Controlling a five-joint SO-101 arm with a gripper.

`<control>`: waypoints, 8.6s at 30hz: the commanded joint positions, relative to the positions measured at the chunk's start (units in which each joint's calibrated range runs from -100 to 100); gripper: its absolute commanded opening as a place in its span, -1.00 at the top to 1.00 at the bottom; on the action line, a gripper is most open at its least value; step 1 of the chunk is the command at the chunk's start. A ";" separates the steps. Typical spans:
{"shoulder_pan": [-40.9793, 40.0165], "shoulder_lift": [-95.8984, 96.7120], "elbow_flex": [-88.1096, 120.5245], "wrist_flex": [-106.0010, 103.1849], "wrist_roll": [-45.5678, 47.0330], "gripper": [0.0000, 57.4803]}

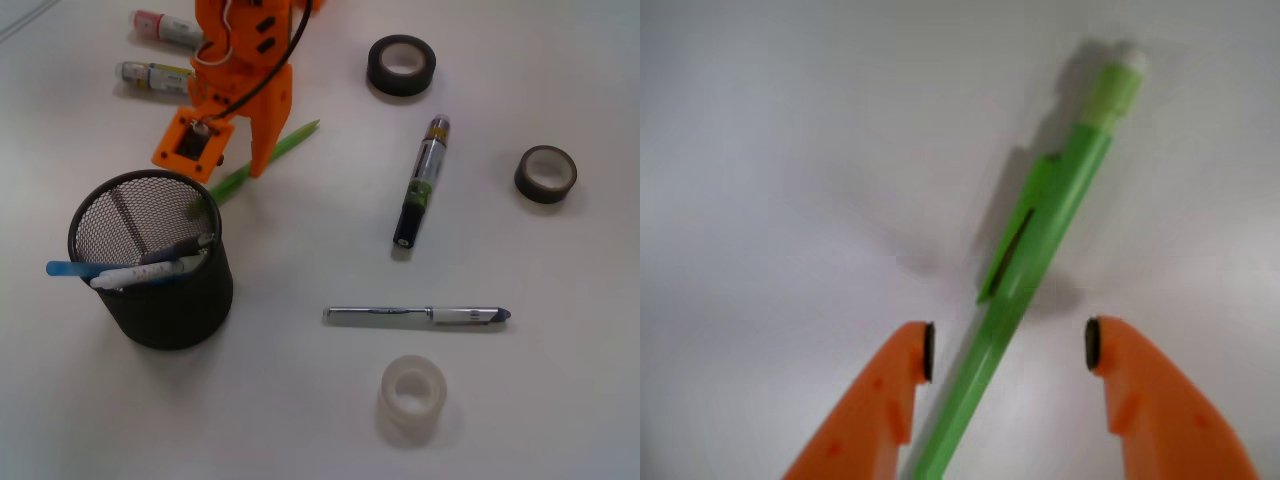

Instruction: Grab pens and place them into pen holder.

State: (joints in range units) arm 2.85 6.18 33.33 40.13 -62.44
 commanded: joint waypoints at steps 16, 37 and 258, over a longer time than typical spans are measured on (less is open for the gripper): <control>-0.42 5.16 -2.26 -0.76 -0.24 0.98; 6.01 -26.29 -14.95 10.09 9.72 0.99; -0.34 -21.70 -15.85 -21.49 13.09 0.99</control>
State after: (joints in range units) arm 0.55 -16.99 20.04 30.63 -50.53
